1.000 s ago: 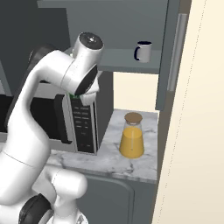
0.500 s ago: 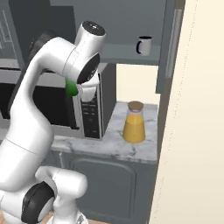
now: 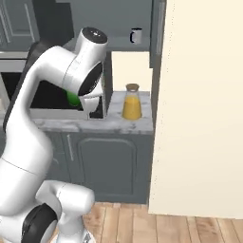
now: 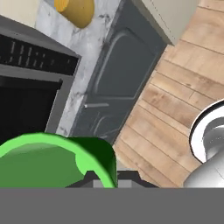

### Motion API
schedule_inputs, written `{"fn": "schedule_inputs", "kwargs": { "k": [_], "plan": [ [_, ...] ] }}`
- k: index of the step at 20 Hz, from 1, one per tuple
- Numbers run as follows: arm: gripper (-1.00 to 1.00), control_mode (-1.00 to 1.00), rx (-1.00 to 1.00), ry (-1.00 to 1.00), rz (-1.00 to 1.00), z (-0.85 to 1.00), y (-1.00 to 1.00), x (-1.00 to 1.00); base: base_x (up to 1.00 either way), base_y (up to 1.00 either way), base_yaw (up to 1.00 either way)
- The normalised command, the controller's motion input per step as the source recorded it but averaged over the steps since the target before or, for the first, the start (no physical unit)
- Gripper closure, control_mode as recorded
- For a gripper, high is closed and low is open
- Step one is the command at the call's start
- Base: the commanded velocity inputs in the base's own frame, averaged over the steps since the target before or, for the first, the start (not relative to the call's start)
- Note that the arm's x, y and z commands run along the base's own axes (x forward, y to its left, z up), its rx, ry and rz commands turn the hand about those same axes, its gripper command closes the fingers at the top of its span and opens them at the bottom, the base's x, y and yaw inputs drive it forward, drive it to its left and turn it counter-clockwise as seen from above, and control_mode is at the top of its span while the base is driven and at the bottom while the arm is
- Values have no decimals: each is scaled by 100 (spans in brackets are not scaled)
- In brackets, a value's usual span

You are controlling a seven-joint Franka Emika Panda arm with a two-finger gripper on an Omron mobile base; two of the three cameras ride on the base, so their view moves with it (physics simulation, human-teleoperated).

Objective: There is a tray on the dining counter. Grab the cup, mug, and pitcher and place them on the tray. The pitcher may be placed next to the tray if it cannot fit the tray.

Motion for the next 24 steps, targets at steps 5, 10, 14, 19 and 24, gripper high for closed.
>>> {"fn": "schedule_inputs", "kwargs": {
  "k": [5, 10, 14, 19, 24],
  "plan": [
    [100, 100, 0, 0, 0, 0, 0, 0, -30, 0, -90],
    [100, 100, 0, 0, 0, 0, 0, 0, -22, 0, -91],
    [100, 100, 0, 0, 0, 0, 0, 0, -26, -6, -87],
    [100, 100, 0, 0, 0, 0, 0, 0, -16, -9, -82],
    [100, 100, 0, 0, 0, 0, 0, 0, -2, -7, -77]
  ]
}}
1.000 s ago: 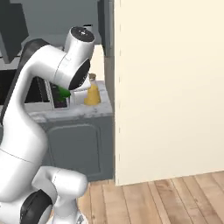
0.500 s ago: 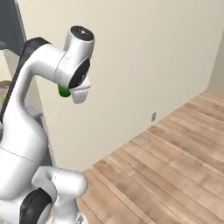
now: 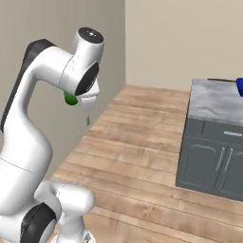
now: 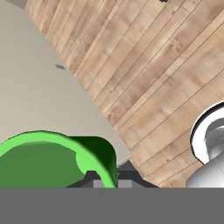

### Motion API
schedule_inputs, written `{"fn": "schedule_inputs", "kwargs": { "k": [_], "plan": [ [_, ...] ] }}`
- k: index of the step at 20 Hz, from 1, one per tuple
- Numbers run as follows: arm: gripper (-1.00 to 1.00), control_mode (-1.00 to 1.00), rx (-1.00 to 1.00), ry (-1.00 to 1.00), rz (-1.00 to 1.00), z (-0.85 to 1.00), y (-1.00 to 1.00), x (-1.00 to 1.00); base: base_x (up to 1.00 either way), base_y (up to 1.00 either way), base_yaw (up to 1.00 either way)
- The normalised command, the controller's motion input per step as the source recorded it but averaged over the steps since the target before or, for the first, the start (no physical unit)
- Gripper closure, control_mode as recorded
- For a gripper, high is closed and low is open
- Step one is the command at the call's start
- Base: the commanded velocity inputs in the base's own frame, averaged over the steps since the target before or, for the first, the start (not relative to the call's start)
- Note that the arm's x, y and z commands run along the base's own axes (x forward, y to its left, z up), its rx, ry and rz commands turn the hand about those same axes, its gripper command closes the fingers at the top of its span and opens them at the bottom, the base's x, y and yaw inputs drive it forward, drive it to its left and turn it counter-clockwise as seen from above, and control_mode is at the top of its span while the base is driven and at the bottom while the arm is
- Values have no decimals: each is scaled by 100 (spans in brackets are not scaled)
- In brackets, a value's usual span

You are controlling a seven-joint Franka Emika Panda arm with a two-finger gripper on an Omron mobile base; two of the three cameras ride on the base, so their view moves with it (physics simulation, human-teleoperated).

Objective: There is a tray on the dining counter. Grab the cup, mug, and pitcher and place them on the tray. The pitcher may be placed next to the tray if it cannot fit the tray.

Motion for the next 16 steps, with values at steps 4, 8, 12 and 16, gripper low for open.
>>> {"fn": "schedule_inputs", "kwargs": {
  "k": [4, 8, 12, 16],
  "plan": [
    [100, 100, 0, 0, 0, 0, 0, 0, 0, -8, -59],
    [100, 100, 0, 0, 0, 0, 0, 0, 32, 1, -29],
    [100, 100, 0, 0, 0, 0, 0, 0, 88, 35, -24],
    [100, 100, 0, 0, 0, 0, 0, 0, 100, 54, -21]
  ]
}}
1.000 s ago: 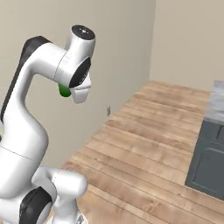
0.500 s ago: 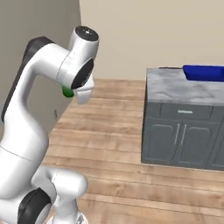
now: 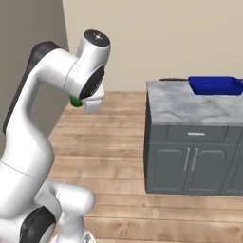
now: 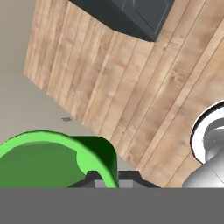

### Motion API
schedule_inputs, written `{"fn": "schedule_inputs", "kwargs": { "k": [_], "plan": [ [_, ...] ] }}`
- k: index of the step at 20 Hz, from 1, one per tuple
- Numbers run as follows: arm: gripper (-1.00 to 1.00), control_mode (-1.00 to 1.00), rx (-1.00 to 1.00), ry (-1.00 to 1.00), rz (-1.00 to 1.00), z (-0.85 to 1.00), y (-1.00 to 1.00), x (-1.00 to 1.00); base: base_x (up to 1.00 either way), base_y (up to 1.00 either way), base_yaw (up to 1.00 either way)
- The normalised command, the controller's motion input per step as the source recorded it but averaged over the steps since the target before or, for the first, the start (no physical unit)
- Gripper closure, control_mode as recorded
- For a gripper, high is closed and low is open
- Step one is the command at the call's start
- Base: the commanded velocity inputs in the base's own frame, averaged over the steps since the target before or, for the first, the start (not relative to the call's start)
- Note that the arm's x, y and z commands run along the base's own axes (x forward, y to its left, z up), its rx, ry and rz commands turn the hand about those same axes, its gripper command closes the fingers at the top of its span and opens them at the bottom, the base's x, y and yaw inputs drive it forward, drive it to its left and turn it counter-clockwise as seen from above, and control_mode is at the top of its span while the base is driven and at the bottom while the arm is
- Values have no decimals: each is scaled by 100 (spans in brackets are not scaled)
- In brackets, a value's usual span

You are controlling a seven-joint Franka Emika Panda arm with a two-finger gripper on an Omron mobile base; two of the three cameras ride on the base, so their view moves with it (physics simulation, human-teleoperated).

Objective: There is a tray on the dining counter. Grab the cup, mug, and pitcher and place them on the tray. The pitcher may be placed next to the tray if it cannot fit the tray.

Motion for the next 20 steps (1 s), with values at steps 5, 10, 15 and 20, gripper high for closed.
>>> {"fn": "schedule_inputs", "kwargs": {
  "k": [5, 10, 15, 20],
  "plan": [
    [100, 100, 0, 0, 0, 0, 0, 0, 100, 54, -20],
    [100, 100, 0, 0, 0, 0, 0, 0, 100, 51, -21],
    [100, 100, 0, 0, 0, 0, 0, 0, 100, 49, -28],
    [100, 100, 0, 0, 0, 0, 0, 0, 100, 50, -33]
  ]
}}
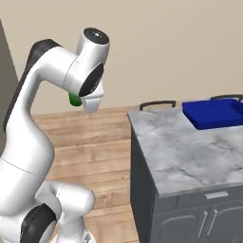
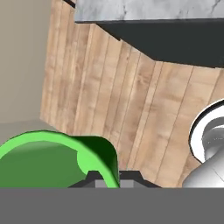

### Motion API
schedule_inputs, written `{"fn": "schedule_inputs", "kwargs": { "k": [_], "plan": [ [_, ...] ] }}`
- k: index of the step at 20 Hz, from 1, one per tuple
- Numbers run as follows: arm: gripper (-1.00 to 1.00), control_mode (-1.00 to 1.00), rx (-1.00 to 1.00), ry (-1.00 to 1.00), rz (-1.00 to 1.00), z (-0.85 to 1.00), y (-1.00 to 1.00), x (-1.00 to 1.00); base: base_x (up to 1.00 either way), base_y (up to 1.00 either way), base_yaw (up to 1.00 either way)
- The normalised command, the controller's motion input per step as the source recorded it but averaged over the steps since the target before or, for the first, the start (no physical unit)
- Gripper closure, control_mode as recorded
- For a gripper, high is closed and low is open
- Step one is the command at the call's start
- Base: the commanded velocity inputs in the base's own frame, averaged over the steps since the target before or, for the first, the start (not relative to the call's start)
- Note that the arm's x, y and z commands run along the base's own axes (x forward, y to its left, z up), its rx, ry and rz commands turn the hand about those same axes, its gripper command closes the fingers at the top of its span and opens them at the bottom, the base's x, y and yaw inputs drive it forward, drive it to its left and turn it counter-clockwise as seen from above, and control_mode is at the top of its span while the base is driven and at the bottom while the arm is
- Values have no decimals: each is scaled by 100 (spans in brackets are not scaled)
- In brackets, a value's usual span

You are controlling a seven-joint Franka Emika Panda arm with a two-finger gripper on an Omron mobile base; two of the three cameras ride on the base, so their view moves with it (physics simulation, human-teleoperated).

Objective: There is a tray on the dining counter. Grab the cup, mug, and pitcher and place them on the tray. The pitcher may be placed next to the tray if it cannot fit the tray.

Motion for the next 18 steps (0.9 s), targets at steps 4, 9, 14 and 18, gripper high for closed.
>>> {"fn": "schedule_inputs", "kwargs": {
  "k": [4, 9, 14, 18],
  "plan": [
    [100, 100, 0, 0, 0, 0, 0, 0, 94, 61, -37],
    [100, 100, 0, 0, 0, 0, 0, 0, 75, 59, -46],
    [100, 100, 0, 0, 0, 0, 0, 0, 65, 53, -52],
    [100, 100, 0, 0, 0, 0, 0, 0, 47, 52, -56]
  ]
}}
